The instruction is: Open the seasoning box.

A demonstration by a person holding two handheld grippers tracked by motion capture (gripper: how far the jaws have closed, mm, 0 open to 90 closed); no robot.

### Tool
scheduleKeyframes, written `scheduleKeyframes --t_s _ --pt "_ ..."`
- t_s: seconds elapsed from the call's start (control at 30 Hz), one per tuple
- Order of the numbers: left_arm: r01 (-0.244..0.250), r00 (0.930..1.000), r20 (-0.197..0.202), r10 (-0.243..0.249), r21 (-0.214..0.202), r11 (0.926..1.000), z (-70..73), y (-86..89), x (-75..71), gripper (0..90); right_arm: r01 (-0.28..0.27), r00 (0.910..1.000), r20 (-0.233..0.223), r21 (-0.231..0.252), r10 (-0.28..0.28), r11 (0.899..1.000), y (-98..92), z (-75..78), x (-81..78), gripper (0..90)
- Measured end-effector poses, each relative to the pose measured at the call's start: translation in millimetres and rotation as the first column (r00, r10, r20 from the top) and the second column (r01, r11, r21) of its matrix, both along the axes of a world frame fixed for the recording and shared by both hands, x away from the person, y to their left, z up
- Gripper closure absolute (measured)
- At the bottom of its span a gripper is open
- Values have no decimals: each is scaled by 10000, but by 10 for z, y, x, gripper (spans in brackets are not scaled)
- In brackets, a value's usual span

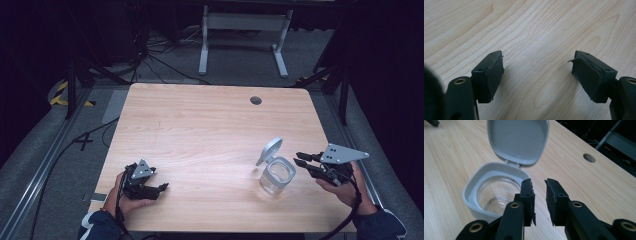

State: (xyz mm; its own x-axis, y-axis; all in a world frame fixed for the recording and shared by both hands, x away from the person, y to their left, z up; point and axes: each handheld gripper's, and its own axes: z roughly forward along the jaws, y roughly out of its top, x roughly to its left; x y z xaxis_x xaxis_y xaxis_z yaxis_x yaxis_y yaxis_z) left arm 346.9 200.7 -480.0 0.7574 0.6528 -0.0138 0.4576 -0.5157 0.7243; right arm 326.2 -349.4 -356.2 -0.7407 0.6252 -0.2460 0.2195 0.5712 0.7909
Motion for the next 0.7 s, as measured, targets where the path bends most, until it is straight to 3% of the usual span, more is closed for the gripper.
scheduleKeyframes --t_s 0.3,0.5,0.63,0.7 --pt "12 10000 38 -12 -26 10000 -7 -10 0 223 619 9980 -151 45 -618 9981 -265 -192 -26 707" --pt "15 10000 17 -15 -21 10000 -8 -16 -1 208 1172 9927 -304 200 -1166 9929 -457 -460 -50 621" --pt "-16 10000 -20 16 -8 10000 -8 -18 0 199 1440 9876 -684 318 -1416 9891 -573 -616 -63 574" --pt "59 10000 53 -60 88 9999 -4 -13 9 196 1749 9807 -959 401 -1704 9838 -674 -743 -101 552"
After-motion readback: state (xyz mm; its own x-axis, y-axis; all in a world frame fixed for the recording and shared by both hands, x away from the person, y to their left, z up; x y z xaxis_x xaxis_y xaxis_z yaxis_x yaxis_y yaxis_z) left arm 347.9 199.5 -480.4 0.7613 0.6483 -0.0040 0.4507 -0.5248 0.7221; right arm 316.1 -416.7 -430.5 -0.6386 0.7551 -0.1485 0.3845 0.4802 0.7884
